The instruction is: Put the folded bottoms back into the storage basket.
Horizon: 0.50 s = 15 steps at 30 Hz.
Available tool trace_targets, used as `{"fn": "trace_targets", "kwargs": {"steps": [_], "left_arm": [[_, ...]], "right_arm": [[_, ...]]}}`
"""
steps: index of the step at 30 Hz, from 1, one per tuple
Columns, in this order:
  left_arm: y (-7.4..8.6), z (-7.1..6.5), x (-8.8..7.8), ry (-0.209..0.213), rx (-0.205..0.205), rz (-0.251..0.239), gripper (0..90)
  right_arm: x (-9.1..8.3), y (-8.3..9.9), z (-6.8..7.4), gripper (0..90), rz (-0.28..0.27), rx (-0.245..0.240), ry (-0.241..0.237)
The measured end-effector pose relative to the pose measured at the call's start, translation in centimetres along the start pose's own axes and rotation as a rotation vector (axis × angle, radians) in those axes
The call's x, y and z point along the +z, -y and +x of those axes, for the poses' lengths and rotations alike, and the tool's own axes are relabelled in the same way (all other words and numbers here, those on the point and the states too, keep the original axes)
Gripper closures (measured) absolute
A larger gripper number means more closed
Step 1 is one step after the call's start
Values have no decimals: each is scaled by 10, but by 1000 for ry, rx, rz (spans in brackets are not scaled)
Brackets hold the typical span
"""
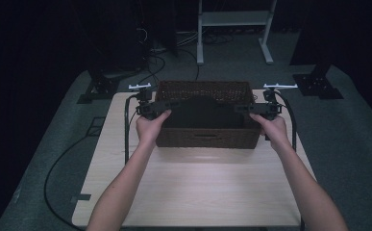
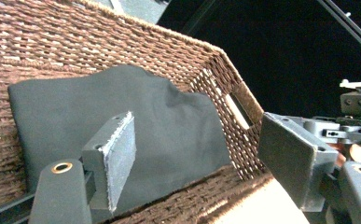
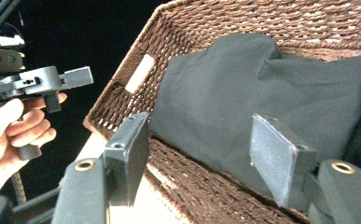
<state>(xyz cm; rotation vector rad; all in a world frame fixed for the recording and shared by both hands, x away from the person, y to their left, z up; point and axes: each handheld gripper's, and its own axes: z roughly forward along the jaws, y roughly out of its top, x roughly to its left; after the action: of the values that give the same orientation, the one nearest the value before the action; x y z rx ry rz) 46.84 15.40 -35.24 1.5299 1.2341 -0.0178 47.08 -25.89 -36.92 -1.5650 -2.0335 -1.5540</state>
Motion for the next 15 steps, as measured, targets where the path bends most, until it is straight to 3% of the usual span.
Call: {"fn": "trace_targets", "kwargs": {"steps": [7,15], "left_arm": [[5,-1,-5,23,0,2,222],[11,-3,-6,21,10,11,187]], "right_arm": [[-4,5,1,338,-1,-5,-13],[-7,12,1,320,11,-13,-22]]}}
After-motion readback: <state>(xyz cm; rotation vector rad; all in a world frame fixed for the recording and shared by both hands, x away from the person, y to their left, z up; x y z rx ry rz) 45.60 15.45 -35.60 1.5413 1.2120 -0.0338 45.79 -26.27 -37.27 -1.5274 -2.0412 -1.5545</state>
